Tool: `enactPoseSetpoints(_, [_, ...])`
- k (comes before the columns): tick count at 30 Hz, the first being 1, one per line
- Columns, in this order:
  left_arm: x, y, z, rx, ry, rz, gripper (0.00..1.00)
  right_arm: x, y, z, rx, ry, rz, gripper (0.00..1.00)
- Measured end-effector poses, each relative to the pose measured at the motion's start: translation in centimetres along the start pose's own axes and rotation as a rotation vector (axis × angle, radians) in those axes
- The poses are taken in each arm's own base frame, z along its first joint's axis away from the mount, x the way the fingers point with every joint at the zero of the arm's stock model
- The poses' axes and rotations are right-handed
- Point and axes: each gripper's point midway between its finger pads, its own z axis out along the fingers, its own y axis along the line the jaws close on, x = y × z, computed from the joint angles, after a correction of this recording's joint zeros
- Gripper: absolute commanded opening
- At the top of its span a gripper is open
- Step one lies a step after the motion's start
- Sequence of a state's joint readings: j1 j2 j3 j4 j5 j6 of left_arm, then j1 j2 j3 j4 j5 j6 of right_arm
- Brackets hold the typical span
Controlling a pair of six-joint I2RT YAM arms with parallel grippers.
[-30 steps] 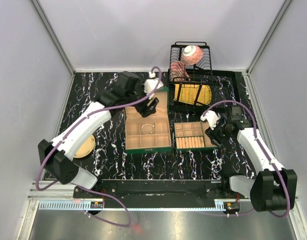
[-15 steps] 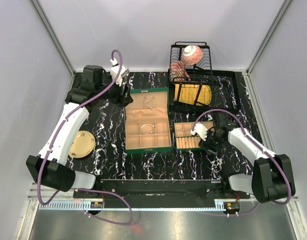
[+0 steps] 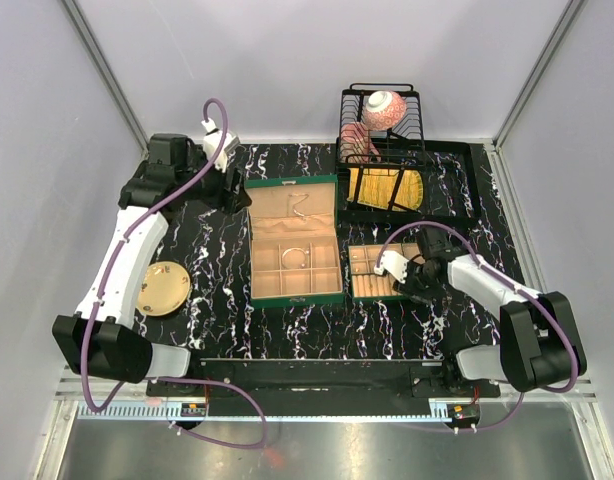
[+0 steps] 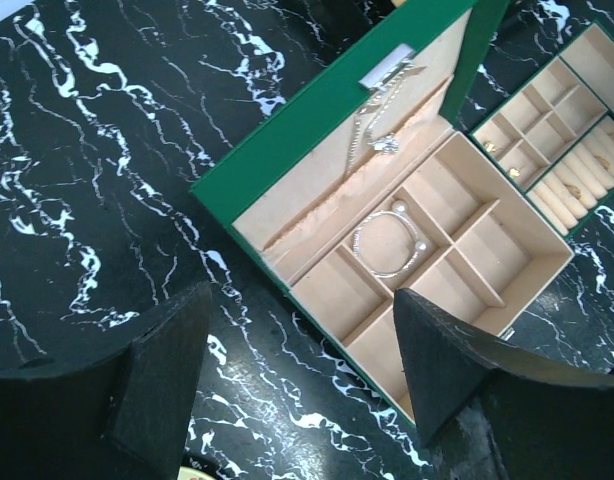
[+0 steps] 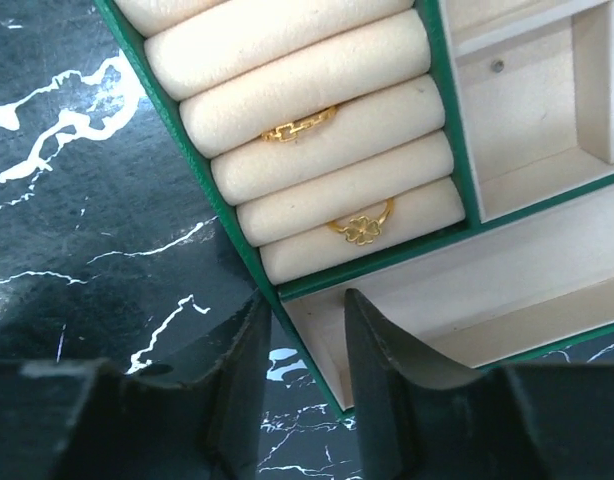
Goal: Organize the mixed jewelry
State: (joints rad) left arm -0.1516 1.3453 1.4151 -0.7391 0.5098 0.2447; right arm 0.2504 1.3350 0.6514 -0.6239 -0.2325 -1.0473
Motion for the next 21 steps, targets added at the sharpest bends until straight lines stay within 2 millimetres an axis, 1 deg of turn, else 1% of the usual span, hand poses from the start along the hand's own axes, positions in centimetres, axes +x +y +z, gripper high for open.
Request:
enactPoseSetpoints(1, [0.1,0.3,-0.1,-0.006,0.000,-0.003,0.77,0.0,-0.1,0.0,0.010,0.004,-0.010,0.29])
enactPoseSetpoints(4, [0.3,1.4,-0.5,-0.029,-0.001,-0.010,0.77,-0.1,0.0,0.1,0.021,0.011,-0.049,0.17])
enactPoseSetpoints(7, [0.6,2.4,-0.5,-0.047,0.008,-0.023,0.77,-0.2,0.3,0.0,0.028,0.013,-0.090,0.11])
enactPoseSetpoints(8, [0.7,2.6,-0.4,-0.049,0.013,-0.029,0.77,-0.3,0.3,0.1,0.033,0.011,-0.104,0.07])
enactPoseSetpoints(11, [1.2,3.2,0.0,-0.051,0.032,-0.042,0.77,-0.4,0.3,0.0,0.042,0.006,-0.130,0.00])
enactPoseSetpoints(15, [1.5,3.8,0.4,-0.053,0.047,-0.051,0.77,-0.2,0.8,-0.2,0.042,0.004,-0.137,0.00])
enactPoseSetpoints(21, [1.5,4.5,0.8,-0.058,0.057,-0.057,0.77,1.2,3.5,-1.1,-0.025,0.028,-0.139,0.00])
